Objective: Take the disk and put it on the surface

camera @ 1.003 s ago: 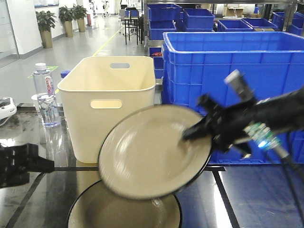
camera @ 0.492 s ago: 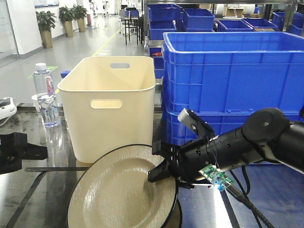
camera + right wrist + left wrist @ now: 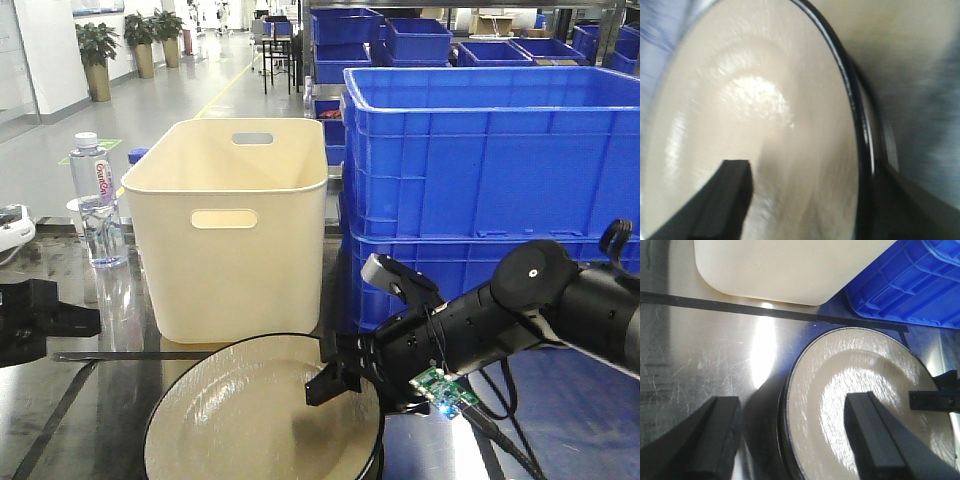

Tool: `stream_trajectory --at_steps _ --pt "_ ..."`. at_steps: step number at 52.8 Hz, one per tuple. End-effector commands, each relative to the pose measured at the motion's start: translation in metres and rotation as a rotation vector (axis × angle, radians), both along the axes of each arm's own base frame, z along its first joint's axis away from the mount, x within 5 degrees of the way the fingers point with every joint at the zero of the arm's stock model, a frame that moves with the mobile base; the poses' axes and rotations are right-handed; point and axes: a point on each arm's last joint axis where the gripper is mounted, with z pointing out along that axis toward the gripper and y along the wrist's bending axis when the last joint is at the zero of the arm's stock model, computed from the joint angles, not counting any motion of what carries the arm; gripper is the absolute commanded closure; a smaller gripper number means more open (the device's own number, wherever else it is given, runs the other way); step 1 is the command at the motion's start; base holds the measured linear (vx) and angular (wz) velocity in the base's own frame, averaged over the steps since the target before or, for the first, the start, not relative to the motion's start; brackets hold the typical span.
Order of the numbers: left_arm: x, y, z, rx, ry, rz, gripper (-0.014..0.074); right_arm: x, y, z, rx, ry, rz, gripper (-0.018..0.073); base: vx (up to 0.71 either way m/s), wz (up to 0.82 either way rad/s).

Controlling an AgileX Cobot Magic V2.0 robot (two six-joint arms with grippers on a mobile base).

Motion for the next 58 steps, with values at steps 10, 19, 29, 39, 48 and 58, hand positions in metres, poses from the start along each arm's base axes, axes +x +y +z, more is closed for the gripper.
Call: stream_trajectory --at_steps 10,19,29,39,48,58 --pt "-0.003 0.000 0.020 -0.039 -0.085 0.028 0.0064 -0.001 -0.021 0.063 -0.225 -0.181 0.009 0.0001 0.00 0.00" --pt "-0.004 -0.001 0.020 -0.041 -0.081 0.023 0.0064 -0.001 -0.024 0.084 -0.242 -0.210 0.006 0.0002 0.00 0.00" --pt "-0.004 -0.001 0.020 -0.039 -0.081 0.024 0.0064 -0.001 -0.023 0.085 -0.239 -0.214 0.006 0.0002 0.00 0.00" --pt "-0.004 -0.001 0.020 -0.039 -0.081 0.024 0.0064 -0.001 -0.023 0.085 -0.239 -0.215 0.006 0.0003 0.00 0.00" --pt "-0.004 -0.001 0.020 -0.039 -0.081 0.024 0.0064 -0.001 -0.023 0.085 -0.239 -0.215 0.006 0.0012 0.00 0.00" --pt "-0.003 -0.001 0.020 -0.039 -0.082 0.025 0.0064 -0.001 -0.023 0.085 -0.239 -0.215 0.006 0.0013 0.00 0.00"
